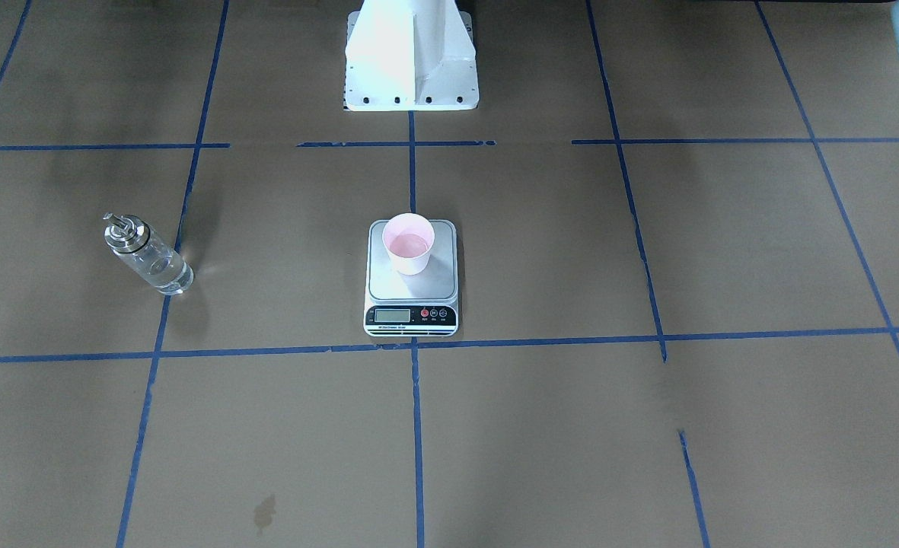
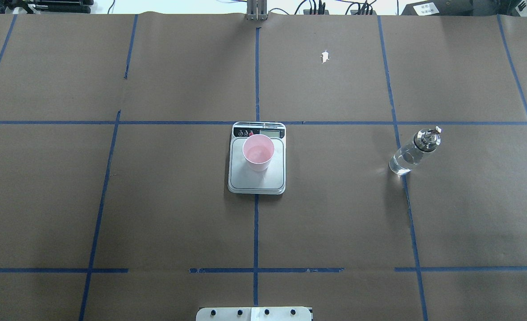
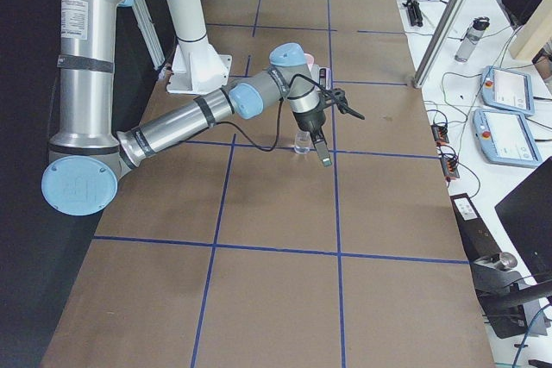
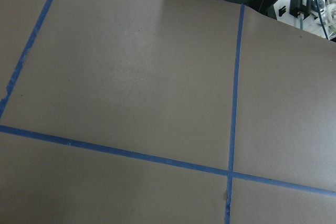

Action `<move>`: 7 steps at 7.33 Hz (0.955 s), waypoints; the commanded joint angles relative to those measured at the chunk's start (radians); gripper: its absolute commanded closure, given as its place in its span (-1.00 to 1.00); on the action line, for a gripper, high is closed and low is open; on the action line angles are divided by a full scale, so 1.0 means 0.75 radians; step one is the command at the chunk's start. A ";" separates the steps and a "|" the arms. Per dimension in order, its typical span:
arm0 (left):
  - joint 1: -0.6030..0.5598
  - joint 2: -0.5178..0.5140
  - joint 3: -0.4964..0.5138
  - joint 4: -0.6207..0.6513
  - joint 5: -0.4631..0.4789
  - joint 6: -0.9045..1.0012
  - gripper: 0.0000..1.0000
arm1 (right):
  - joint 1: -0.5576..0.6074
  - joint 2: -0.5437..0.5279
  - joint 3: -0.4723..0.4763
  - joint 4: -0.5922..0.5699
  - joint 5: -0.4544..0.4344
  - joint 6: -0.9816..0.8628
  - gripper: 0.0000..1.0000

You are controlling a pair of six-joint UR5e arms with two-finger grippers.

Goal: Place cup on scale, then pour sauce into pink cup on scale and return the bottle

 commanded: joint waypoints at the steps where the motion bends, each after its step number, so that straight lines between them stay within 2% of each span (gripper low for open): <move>1: -0.034 0.007 0.023 0.002 0.001 0.008 -1.00 | 0.236 0.035 -0.236 -0.009 0.384 -0.305 -1.00; 2: -0.075 0.009 0.060 -0.002 -0.001 0.008 -1.00 | 0.264 0.000 -0.276 -0.016 0.428 -0.302 -1.00; 3: -0.114 0.011 0.123 -0.004 -0.003 0.034 -1.00 | 0.264 -0.039 -0.280 -0.012 0.424 -0.292 -1.00; 4: -0.161 0.030 0.200 -0.002 -0.007 0.168 -1.00 | 0.268 -0.043 -0.278 -0.016 0.424 -0.294 -1.00; 5: -0.232 0.036 0.333 -0.002 -0.084 0.254 -1.00 | 0.268 -0.053 -0.284 -0.012 0.430 -0.292 -1.00; 6: -0.253 0.074 0.480 -0.014 -0.265 0.249 -1.00 | 0.268 -0.055 -0.278 -0.005 0.434 -0.302 -1.00; 7: -0.257 0.103 0.534 -0.043 -0.289 0.243 -1.00 | 0.268 -0.055 -0.268 0.009 0.430 -0.300 -1.00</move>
